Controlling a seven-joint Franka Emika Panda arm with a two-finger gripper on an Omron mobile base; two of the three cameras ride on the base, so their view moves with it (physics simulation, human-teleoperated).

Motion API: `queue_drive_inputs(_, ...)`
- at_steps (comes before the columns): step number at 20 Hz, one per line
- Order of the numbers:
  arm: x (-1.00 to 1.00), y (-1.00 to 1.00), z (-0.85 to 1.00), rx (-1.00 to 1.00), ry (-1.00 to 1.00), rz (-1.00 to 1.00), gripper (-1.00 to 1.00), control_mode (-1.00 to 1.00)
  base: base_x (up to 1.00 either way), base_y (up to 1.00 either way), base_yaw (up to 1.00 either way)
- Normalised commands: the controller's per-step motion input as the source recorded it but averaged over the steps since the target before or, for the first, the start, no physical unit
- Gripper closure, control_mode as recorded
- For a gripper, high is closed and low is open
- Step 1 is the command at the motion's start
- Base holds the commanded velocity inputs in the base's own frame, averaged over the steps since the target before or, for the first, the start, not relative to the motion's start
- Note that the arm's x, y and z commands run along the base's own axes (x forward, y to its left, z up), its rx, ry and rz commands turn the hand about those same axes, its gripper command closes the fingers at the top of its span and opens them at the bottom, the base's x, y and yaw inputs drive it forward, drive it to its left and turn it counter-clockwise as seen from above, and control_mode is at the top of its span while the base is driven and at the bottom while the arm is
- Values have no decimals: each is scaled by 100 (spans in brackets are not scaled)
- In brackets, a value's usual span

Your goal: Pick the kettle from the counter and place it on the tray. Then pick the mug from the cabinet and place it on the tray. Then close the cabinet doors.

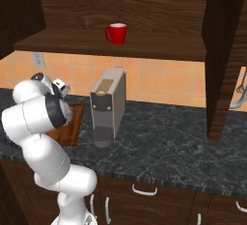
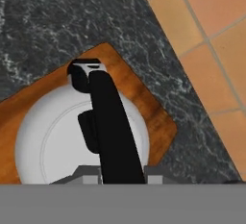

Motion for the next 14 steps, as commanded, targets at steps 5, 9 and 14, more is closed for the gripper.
queue_drive_inputs(5, 2, 0, -37, 0, 0, 0, 100, -100, 0, 0, 0)
queue_drive_inputs(9, 3, 0, -34, 0, 0, 0, 100, -100, 0, 0, 0)
queue_drive_inputs(14, 2, 0, -22, 0, 0, 0, -100, -100, 0, 0, 0)
